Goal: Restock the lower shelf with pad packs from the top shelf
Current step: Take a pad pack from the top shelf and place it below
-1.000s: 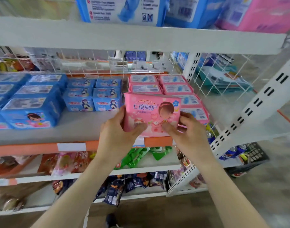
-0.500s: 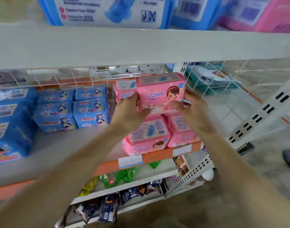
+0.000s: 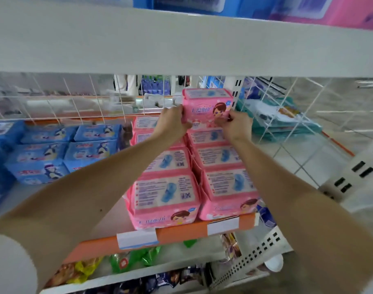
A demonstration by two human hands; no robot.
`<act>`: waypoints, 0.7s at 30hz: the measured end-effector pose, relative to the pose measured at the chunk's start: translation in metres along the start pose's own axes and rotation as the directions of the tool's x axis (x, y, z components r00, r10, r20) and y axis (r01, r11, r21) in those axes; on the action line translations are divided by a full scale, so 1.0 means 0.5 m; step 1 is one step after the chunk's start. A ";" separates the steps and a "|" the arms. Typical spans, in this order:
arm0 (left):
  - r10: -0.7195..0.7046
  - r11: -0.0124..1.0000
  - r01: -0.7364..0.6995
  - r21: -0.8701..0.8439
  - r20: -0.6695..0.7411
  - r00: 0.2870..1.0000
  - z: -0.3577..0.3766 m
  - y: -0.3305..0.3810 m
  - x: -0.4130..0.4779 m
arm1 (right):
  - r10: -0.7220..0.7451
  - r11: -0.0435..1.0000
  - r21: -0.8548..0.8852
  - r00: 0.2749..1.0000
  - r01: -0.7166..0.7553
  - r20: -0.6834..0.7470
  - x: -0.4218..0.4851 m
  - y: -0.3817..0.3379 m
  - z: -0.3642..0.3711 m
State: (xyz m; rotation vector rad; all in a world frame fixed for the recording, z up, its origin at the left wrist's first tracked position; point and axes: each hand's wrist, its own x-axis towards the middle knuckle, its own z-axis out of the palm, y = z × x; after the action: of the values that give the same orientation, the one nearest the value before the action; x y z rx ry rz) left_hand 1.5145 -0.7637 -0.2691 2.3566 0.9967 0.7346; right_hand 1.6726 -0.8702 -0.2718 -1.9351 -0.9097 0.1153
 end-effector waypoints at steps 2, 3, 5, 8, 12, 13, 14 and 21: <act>0.009 1.000 -0.010 0.019 0.011 1.000 0.001 0.001 0.017 | 0.002 1.000 -0.006 1.000 -0.002 0.005 0.019 0.009 0.007; 0.015 1.000 -0.015 0.022 0.013 1.000 0.001 0.001 0.024 | 0.015 1.000 0.001 1.000 -0.015 0.007 0.027 0.013 0.011; 0.028 0.999 -0.029 0.032 0.011 1.000 0.005 0.000 0.031 | 0.034 0.999 0.020 0.999 -0.034 0.004 0.037 0.017 0.014; 0.044 0.998 -0.045 0.049 0.007 0.999 0.013 -0.012 0.039 | 0.003 0.999 -0.046 1.000 -0.004 -0.019 0.051 0.019 0.015; 0.043 0.997 -0.041 0.063 -0.031 0.999 0.020 -0.017 0.044 | 0.008 0.998 -0.069 1.000 -0.009 -0.019 0.059 0.019 0.015; 0.041 0.997 -0.038 0.069 -0.041 0.998 0.019 -0.015 0.043 | 0.004 0.998 -0.067 1.000 -0.006 -0.026 0.057 0.020 0.015; 0.045 0.996 -0.041 0.080 -0.050 0.998 0.017 -0.012 0.039 | 0.003 0.999 -0.054 1.000 -0.005 -0.031 0.055 0.022 0.016; 0.025 1.000 -0.024 0.019 -0.029 0.999 0.001 -0.011 0.012 | 0.086 0.991 -0.101 0.995 -0.091 -0.058 0.022 0.019 0.006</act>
State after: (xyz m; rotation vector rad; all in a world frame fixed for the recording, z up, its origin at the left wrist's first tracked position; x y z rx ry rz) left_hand 1.5156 -0.7559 -0.2714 2.3840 0.9927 0.7747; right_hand 1.6843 -0.8633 -0.2777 -2.0654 -0.8085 0.0692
